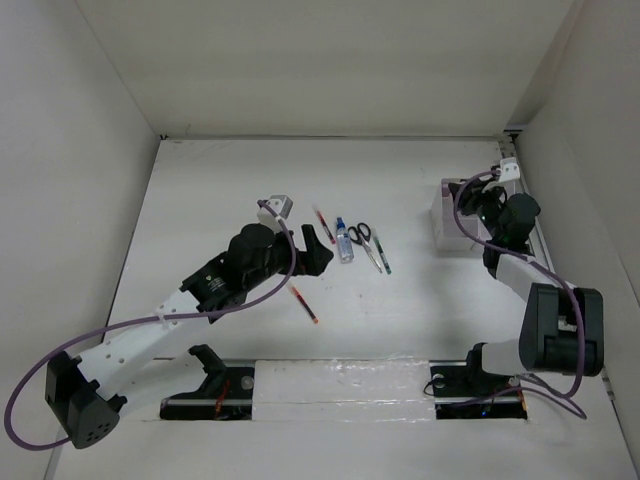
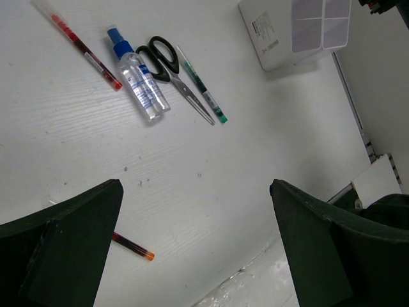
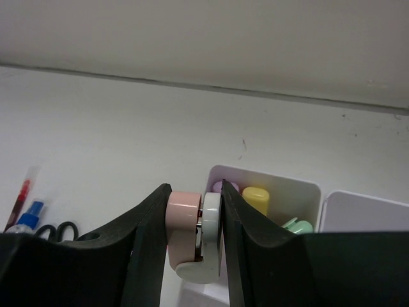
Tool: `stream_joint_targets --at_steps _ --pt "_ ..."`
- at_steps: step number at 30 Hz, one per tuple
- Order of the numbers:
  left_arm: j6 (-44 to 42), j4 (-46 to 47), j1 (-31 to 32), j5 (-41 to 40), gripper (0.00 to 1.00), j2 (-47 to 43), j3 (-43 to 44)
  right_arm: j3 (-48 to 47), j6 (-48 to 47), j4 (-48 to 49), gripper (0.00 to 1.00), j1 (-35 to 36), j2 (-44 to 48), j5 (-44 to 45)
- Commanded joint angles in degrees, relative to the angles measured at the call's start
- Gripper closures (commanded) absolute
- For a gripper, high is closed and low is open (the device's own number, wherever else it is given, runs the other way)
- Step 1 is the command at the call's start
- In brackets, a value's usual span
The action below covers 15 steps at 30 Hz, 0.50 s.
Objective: Sort the stationery into containers
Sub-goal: Place the stationery in the storage box.
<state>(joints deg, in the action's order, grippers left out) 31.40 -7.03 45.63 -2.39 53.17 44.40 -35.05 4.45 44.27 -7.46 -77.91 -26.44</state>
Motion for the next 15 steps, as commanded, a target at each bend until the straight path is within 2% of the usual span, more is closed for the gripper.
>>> stream_joint_targets --at_steps 1,9,15 --pt "-0.5 2.9 0.0 3.4 0.00 -0.9 0.4 -1.0 2.3 10.8 1.00 -1.5 -2.4 -6.4" --pt "-0.5 4.0 0.0 5.6 0.00 -1.5 -0.6 -3.3 4.4 11.2 1.00 -4.8 -7.0 -9.8" --pt "-1.0 4.5 0.0 6.8 0.00 -1.5 -0.6 -4.9 4.4 5.5 1.00 -5.4 -7.0 -7.6"
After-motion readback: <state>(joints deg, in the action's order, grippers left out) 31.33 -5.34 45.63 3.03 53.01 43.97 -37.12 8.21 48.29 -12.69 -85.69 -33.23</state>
